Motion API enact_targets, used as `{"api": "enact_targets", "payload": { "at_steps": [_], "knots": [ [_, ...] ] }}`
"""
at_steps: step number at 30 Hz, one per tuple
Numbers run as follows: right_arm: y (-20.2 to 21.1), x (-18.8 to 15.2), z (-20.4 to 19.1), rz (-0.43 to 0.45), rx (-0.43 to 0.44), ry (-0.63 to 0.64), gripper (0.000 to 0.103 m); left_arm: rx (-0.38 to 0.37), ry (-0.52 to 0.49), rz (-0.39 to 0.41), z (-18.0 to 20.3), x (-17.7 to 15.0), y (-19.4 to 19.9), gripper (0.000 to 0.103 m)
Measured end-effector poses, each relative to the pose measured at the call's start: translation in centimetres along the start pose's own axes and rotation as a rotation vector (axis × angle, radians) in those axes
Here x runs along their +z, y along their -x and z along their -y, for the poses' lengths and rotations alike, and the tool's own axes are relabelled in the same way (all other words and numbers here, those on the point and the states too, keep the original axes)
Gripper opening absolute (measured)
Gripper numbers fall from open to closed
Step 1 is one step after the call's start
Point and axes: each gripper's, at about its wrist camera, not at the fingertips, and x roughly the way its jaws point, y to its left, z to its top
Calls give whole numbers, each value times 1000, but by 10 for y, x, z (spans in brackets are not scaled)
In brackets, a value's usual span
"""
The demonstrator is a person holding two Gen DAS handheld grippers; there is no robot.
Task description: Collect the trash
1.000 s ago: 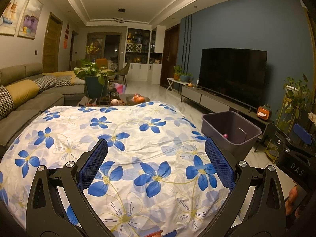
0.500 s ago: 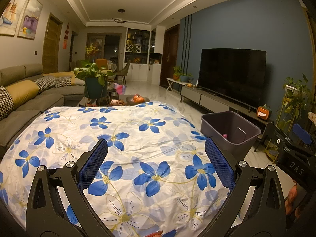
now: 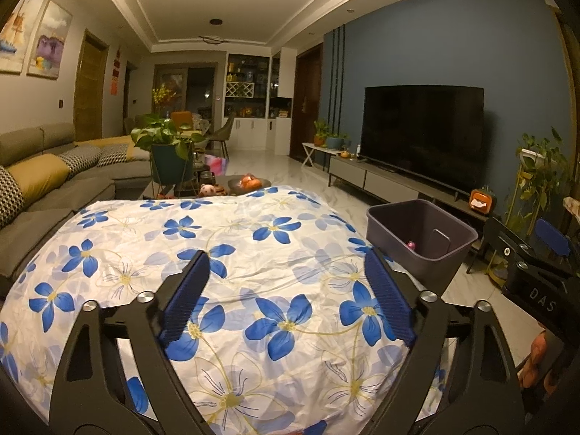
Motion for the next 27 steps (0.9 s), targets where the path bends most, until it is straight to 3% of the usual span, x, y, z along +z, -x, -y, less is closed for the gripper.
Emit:
{"api": "enact_targets", "payload": {
  "at_steps": [15,27],
  "knots": [
    [4,-3,-10,0,8,-5,97,9,15,7,-2,3,0,80],
    [3,-2,-14,-3,13,-11,97,45,38,5,-11,3,-1,93]
  ]
}}
